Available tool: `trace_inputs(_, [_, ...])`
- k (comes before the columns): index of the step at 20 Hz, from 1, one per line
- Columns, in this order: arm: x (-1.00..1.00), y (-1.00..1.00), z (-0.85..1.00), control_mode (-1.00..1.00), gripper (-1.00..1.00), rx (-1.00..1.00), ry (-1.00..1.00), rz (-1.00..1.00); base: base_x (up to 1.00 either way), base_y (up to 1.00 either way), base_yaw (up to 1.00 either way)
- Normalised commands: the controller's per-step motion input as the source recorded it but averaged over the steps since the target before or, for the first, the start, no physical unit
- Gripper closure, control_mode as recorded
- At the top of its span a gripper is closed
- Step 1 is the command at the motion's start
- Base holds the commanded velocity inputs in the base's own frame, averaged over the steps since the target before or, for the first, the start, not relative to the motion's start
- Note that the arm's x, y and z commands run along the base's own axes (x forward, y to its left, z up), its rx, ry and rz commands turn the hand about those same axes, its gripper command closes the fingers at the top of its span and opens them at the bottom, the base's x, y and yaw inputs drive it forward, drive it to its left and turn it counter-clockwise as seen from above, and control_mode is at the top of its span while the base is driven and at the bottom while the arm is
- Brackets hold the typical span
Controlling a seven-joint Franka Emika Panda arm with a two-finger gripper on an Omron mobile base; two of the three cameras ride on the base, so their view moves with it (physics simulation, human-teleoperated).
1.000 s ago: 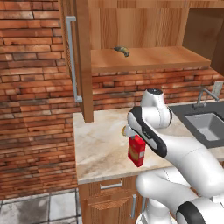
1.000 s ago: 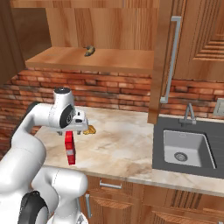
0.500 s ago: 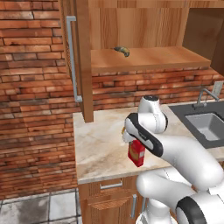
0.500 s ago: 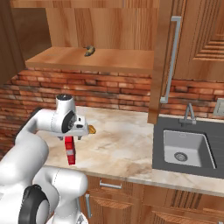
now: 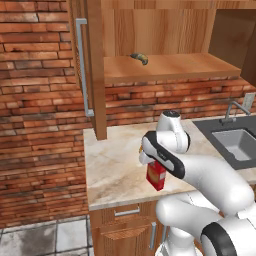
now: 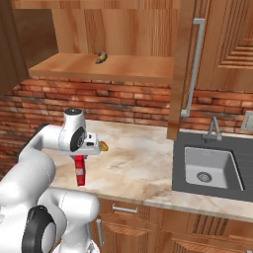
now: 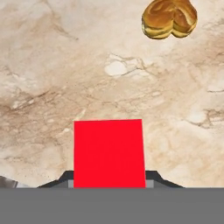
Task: Pick the boxed food and honey bottle from the counter and place them in the cabinets closest to them.
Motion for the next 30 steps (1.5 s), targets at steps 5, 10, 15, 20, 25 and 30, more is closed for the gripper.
trace_inputs(5, [-0.05,-0.01,0.4,-1.0,1.0,0.0,0.0,0.0,0.0,0.0,0.0])
trace_inputs(10, [-0.16,-0.08,0.71,-1.0,1.0,0.0,0.0,-0.01,0.0,0.0,0.0])
trace_inputs(15, [-0.27,-0.13,0.73,-1.0,1.0,0.0,0.01,-0.01,0.0,0.0,0.0])
trace_inputs(20, [-0.36,-0.16,0.71,-1.0,1.0,0.0,0.0,0.0,0.0,0.0,0.0])
trace_inputs(25, [-0.37,-0.21,0.74,-1.0,1.0,0.0,0.0,-0.02,0.0,0.0,0.0])
trace_inputs(30, [-0.33,-0.26,0.77,-1.0,1.0,0.0,0.0,-0.07,0.0,0.0,0.0])
